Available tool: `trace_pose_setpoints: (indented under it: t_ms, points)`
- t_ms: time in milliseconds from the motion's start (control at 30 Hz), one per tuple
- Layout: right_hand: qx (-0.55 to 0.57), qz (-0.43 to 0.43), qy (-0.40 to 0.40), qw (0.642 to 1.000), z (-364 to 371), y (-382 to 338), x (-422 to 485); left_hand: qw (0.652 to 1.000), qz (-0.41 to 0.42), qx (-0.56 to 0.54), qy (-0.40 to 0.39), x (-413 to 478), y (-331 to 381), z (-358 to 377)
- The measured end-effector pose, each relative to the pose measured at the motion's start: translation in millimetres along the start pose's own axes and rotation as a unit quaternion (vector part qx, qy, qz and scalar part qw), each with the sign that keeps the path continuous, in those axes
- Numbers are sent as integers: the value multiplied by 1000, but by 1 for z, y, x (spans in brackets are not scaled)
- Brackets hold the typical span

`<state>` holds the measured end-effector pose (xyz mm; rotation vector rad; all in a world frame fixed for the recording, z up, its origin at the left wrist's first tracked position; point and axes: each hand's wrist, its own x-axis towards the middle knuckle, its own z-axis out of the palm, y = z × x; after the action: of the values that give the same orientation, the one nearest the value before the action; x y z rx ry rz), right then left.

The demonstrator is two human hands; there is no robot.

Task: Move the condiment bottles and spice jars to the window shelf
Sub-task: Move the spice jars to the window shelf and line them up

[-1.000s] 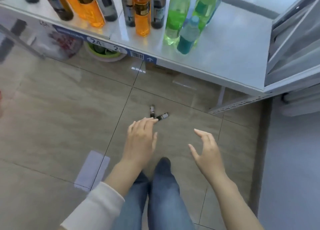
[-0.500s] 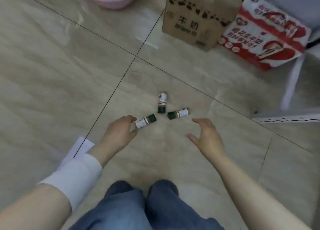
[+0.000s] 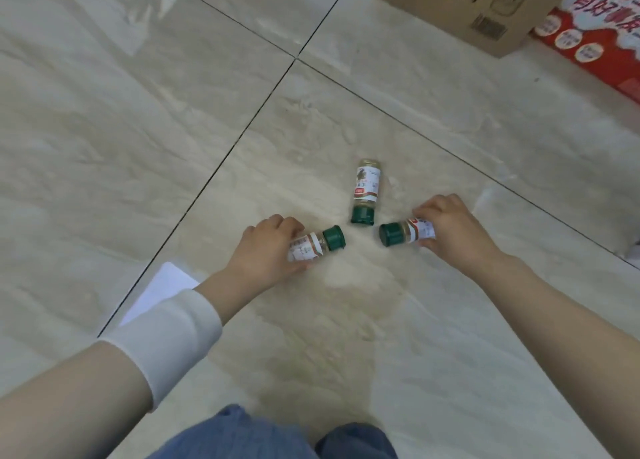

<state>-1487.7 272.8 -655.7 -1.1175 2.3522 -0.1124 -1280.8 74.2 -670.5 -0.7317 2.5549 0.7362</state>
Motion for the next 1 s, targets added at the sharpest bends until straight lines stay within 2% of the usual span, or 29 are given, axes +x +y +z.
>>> trace_pose_setpoints:
  t_ms: [133,233,300,400,567,700,900,1000]
  points:
    - [-18,-22,-14,999,2,1,5,1000,-3,-29,1,-3,-2,9]
    - [18,3,-2,1000,1,2,2,996,-25,-81,-25,-7,-3,6]
    - [73,42,2,996,-8,-3,-11,983,-54,-168,-48,-16,0,-6]
    - [174,129,4,976,-48,-30,-43,941,-94,-318,-73,-45,17,-50]
    - [356,208,20,911,-155,-104,-117,871,-110,-474,-59,-123,80,-167]
    - [491,243,61,834,-256,-163,-185,837,-123,-533,-37,-198,136,-263]
    - [610,298,94,728,-410,-249,-307,777,-135,-613,-59,-326,221,-412]
    - [654,308,104,683,-478,-288,-367,771,-114,-620,-88,-382,259,-479]
